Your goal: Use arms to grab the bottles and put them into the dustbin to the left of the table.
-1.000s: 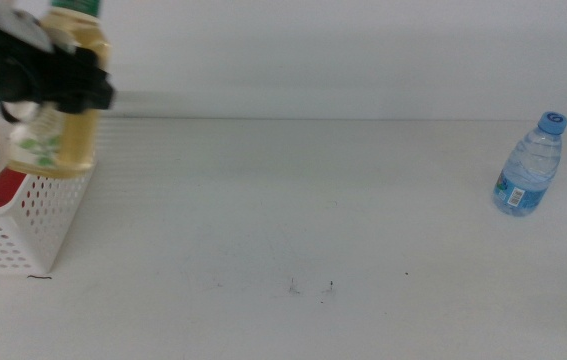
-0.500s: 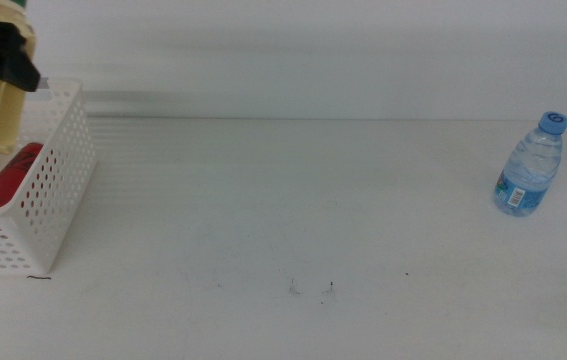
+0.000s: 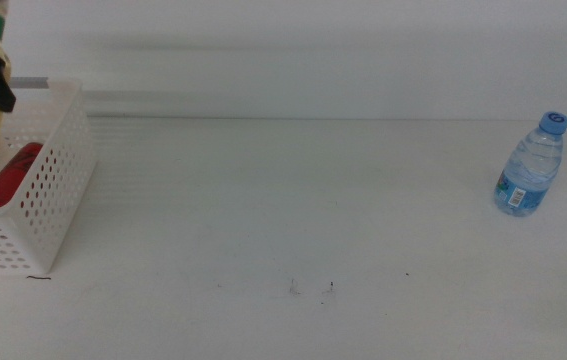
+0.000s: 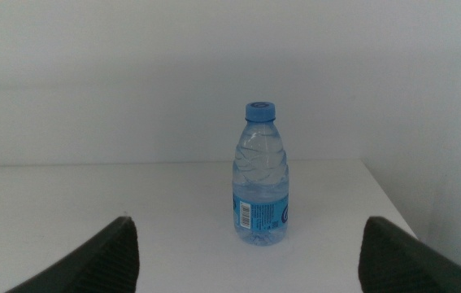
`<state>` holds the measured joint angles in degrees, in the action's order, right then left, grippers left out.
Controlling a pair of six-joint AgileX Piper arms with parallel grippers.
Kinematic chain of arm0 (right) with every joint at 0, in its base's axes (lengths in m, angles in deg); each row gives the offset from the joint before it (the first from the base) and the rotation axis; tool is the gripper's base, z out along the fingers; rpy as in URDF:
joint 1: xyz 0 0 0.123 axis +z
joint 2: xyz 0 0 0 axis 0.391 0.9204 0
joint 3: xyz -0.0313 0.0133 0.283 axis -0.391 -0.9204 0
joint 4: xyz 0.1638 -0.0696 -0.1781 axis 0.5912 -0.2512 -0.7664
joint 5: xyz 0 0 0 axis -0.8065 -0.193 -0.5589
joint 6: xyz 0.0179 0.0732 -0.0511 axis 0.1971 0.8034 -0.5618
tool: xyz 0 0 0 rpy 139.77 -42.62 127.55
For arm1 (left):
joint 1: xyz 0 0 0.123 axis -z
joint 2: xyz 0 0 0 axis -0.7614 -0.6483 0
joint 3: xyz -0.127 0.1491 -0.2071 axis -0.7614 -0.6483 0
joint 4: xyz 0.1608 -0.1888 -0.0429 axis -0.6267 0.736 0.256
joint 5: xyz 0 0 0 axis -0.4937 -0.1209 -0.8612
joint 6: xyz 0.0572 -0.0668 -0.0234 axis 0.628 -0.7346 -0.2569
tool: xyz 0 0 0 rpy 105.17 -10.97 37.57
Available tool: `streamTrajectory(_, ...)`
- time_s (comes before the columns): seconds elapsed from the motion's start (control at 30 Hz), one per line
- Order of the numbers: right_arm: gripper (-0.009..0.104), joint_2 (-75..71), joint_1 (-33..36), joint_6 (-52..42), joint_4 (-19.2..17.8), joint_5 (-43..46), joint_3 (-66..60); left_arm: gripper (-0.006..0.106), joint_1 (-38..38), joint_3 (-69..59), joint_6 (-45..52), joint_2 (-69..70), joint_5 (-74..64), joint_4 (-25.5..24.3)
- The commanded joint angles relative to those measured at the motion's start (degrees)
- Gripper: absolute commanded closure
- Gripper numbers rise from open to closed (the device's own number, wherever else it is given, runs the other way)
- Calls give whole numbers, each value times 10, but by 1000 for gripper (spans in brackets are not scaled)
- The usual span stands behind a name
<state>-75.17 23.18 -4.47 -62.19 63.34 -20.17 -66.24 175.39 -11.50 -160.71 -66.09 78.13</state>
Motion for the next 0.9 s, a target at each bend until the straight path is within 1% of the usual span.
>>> streamTrajectory(0.0, 2, -2, -2, -2, -6, 4, -2, 99, -5, 14, 2, -7, 21, 7)
streamTrajectory(0.13, 2, -2, -2, -2, -6, 4, -2, 99, -10, 14, 3, -32, 20, 6)
streamTrajectory(0.27, 2, -2, -2, -2, -6, 4, -2, 99, -10, 14, 4, -44, 14, -21)
streamTrajectory(0.4, 2, -2, -2, -2, -6, 4, -2, 98, -10, 14, 1, -47, 5, -26)
streamTrajectory(0.53, 2, -2, -2, -2, -6, 4, -2, 93, -10, 14, 1, -49, -2, -23)
streamTrajectory(0.63, 2, -2, -2, -2, -6, 4, -2, 83, -10, 14, 1, -50, -9, -18)
streamTrajectory(0.67, 2, -2, -2, -2, -6, 4, -2, 77, -10, 14, 1, -51, -11, -18)
streamTrajectory(0.73, 2, -2, -2, -2, -6, 4, -2, 66, -10, 14, 1, -53, -13, -18)
streamTrajectory(0.87, 2, -2, -2, -2, -6, 4, -2, 38, -10, 13, 1, -54, -12, -25)
